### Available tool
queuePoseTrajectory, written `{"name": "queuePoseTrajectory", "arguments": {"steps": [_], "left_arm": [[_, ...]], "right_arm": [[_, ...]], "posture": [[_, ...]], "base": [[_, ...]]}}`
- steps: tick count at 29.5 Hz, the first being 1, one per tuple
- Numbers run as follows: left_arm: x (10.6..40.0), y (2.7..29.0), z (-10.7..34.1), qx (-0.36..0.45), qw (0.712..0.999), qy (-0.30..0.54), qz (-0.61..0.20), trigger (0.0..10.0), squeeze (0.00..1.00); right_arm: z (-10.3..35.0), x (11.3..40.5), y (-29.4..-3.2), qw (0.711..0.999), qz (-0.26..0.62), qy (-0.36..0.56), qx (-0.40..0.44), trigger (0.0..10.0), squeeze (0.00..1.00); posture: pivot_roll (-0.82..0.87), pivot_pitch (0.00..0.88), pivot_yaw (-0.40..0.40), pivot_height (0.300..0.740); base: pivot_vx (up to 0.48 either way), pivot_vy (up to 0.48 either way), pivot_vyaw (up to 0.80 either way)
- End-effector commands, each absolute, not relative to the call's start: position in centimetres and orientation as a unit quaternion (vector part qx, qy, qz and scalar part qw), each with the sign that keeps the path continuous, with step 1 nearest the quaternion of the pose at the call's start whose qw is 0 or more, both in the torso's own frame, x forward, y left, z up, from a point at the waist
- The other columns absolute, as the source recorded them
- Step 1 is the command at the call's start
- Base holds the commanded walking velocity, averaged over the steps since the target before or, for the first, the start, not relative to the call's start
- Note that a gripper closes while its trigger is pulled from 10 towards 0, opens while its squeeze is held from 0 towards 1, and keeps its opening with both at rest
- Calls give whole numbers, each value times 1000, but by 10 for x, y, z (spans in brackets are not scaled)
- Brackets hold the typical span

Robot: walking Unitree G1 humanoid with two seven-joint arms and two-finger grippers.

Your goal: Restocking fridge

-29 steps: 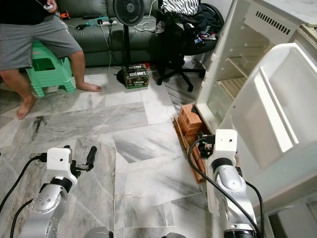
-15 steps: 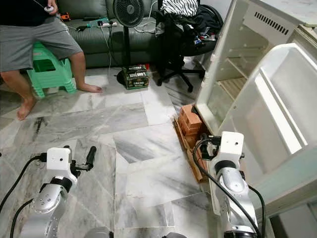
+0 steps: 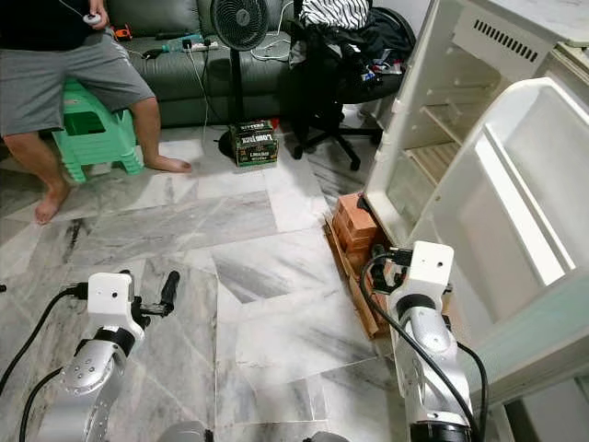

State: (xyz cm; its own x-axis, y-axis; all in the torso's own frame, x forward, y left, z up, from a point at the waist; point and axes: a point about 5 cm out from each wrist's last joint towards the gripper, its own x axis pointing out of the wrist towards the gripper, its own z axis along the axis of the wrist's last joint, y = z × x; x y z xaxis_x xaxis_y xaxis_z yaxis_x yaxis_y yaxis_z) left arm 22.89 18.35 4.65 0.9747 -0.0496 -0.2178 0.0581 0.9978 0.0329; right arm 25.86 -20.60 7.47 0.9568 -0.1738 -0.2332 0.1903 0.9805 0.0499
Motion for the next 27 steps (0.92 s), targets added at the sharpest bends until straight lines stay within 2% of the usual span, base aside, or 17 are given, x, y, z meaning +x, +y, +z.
{"name": "queuePoseTrajectory", "arguments": {"steps": [1,8,12,14,18,23,25,26,27], "left_arm": [[229,184,48,18,994,108,-28,10000,0],[227,183,48,16,993,109,-31,10000,0],[227,183,47,16,993,112,-31,10000,0],[226,183,47,16,993,112,-31,10000,0],[225,184,47,10,993,118,-26,10000,0],[226,182,47,9,992,117,-37,10000,0],[226,182,48,12,993,115,-40,10000,0],[226,182,48,12,993,114,-40,10000,0],[226,182,48,12,993,115,-40,10000,0]], "right_arm": [[74,258,-210,987,-104,119,39,10000,1000],[73,256,-212,985,-109,127,31,10000,1000],[63,248,-219,979,-123,162,14,10000,1000],[53,234,-232,969,-134,206,-19,10000,1000],[49,219,-247,961,-153,228,-20,10000,1000],[48,217,-252,958,-167,231,-15,10000,1000],[52,224,-244,963,-156,219,-15,10000,714],[53,225,-242,964,-153,217,-14,10000,533],[53,226,-240,965,-150,216,-12,10000,510]], "posture": [[72,0,-27,740],[70,4,-30,740],[69,7,-32,740],[70,8,-33,740],[64,12,-36,740],[56,12,-33,740],[58,9,-29,740],[58,9,-29,740],[58,9,-29,740]], "base": [[0,0,0],[0,0,0],[0,0,0],[0,0,0],[0,0,0],[0,460,0],[0,480,0],[0,480,0],[0,480,0]]}}
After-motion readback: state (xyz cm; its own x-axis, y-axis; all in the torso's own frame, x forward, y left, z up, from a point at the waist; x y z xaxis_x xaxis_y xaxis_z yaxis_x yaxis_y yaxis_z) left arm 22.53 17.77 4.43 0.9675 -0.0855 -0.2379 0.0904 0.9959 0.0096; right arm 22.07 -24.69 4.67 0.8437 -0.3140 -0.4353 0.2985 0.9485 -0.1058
